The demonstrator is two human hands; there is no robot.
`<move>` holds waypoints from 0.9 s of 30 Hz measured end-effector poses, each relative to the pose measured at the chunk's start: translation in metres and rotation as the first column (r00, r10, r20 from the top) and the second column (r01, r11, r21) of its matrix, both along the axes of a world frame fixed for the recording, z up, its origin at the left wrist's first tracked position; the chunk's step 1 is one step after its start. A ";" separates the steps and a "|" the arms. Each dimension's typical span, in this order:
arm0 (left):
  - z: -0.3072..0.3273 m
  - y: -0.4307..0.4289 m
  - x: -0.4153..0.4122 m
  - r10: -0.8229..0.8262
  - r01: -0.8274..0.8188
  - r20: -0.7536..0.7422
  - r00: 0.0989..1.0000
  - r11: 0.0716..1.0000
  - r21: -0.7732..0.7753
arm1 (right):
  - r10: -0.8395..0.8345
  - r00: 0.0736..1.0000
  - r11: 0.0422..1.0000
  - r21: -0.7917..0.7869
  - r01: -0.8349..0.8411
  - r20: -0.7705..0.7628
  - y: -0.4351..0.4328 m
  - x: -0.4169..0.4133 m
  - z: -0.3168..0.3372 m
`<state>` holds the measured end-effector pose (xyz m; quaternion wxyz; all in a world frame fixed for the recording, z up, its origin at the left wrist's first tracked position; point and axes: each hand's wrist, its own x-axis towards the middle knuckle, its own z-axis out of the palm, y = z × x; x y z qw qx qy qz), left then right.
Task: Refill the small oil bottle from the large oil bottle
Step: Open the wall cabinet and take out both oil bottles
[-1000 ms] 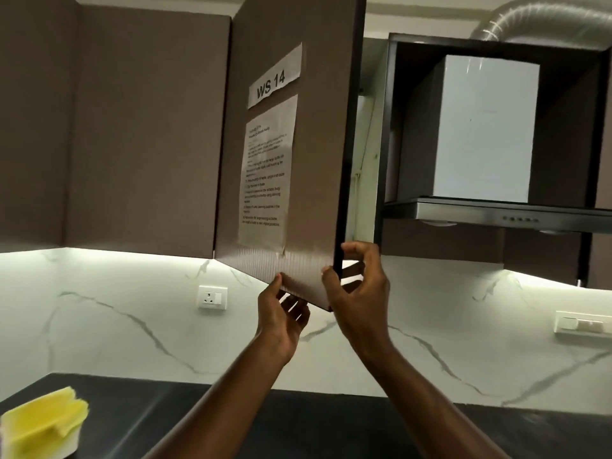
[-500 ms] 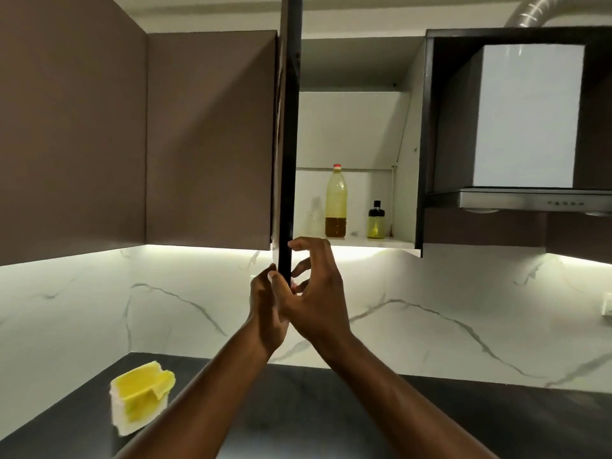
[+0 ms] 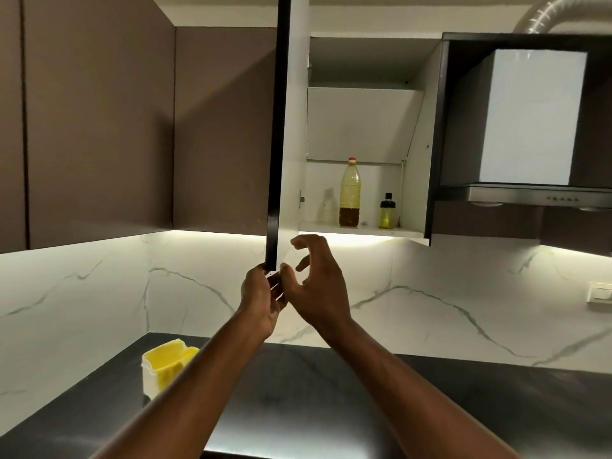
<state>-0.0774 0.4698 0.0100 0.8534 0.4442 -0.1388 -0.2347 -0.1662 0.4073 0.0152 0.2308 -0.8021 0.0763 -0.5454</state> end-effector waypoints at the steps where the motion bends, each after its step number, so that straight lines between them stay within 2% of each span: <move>1: -0.003 0.001 0.000 -0.003 0.003 -0.018 1.000 1.000 -0.002 | -0.020 1.000 1.000 -0.002 0.020 0.002 -0.003 -0.004 -0.001; 5: -0.013 -0.004 -0.006 -0.046 0.047 -0.061 0.997 0.999 0.005 | -0.125 0.992 0.992 -0.004 0.125 0.021 -0.020 -0.020 -0.007; 7: -0.014 -0.012 -0.008 -0.052 0.053 -0.033 0.998 0.998 0.020 | -0.179 0.984 0.984 0.017 0.179 0.016 -0.032 -0.027 -0.007; 10: -0.008 -0.027 -0.011 -0.022 0.015 0.081 0.996 0.996 0.089 | -0.255 0.967 0.966 0.027 0.255 -0.025 -0.056 -0.035 -0.001; 13: 0.005 -0.048 -0.011 0.044 -0.100 0.318 0.947 0.981 0.164 | -0.319 0.946 0.948 0.003 0.319 -0.057 -0.088 -0.039 0.009; 16: 0.020 -0.072 -0.009 0.102 -0.239 0.570 0.815 0.956 0.171 | -0.362 0.929 0.932 -0.011 0.362 -0.077 -0.128 -0.042 0.020; 20: 0.042 -0.119 0.000 0.135 -0.401 0.846 0.516 0.911 0.099 | -0.397 0.915 0.918 -0.017 0.396 -0.069 -0.190 -0.041 0.036; 23: 0.060 -0.162 0.014 0.112 -0.495 0.940 0.321 0.867 0.065 | -0.403 0.912 0.915 -0.018 0.403 -0.072 -0.235 -0.037 0.049; 27: 0.087 -0.215 0.033 0.070 -0.587 0.973 0.221 0.806 0.076 | -0.396 0.912 0.917 -0.002 0.399 -0.109 -0.290 -0.025 0.068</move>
